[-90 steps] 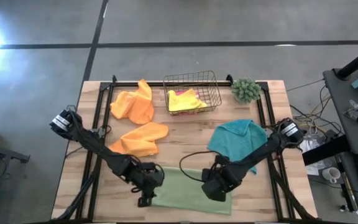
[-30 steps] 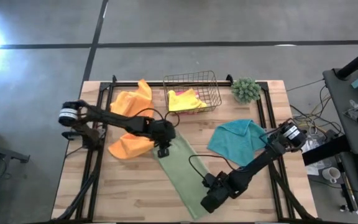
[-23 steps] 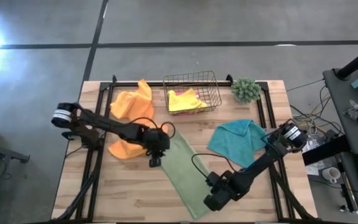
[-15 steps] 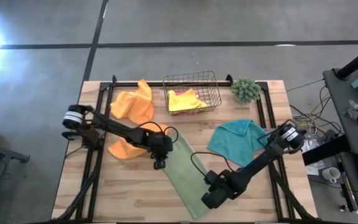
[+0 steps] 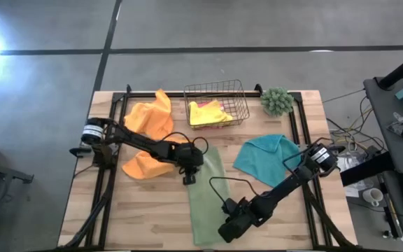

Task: Fold microfiber towels
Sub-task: Fold the green microfiber cloth

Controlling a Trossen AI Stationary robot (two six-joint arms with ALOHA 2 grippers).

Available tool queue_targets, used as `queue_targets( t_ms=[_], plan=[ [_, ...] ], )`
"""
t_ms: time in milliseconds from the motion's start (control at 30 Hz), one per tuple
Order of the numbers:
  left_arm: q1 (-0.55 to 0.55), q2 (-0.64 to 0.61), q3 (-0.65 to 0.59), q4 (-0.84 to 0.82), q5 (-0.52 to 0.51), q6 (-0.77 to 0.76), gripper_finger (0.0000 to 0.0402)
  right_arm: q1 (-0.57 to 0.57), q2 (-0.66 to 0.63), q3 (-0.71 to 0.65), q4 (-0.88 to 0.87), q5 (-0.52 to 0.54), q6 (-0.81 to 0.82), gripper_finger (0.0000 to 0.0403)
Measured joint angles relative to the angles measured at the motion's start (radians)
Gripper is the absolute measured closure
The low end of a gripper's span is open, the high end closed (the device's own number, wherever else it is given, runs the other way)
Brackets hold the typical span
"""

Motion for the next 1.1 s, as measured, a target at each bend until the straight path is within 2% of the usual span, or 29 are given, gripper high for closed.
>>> queue_targets(
  t_ms=[100, 233, 367, 467, 667, 900, 1100],
  plan=[
    [0.016, -0.018, 0.017, -0.03, -0.01, -0.002, 0.0316, 0.002, 0.002, 0.033, -0.028, 0.005, -0.047, 0.0394],
    [0.012, -0.088, 0.054, -0.145, -0.015, -0.002, 0.0316, 0.015, -0.022, 0.105, -0.194, 0.081, -0.081, 0.0394],
    [-0.027, -0.156, 0.069, -0.313, -0.009, -0.004, 0.0316, 0.033, -0.029, 0.176, -0.332, 0.118, -0.148, 0.0394],
    [-0.083, -0.226, 0.076, -0.366, -0.007, -0.029, 0.0316, 0.045, -0.029, 0.198, -0.339, 0.126, -0.232, 0.0394],
    [-0.229, -0.319, 0.073, -0.374, 0.001, -0.164, 0.0316, 0.061, -0.031, 0.24, -0.362, 0.103, -0.35, 0.0388],
    [-0.373, -0.331, 0.091, -0.352, 0.037, -0.202, 0.0314, 0.081, -0.032, 0.314, -0.566, 0.101, -0.412, 0.0345],
    [-0.394, -0.331, 0.098, -0.351, 0.045, -0.373, 0.027, 0.101, -0.033, 0.358, -0.648, 0.11, -0.486, 0.03]
  ],
)
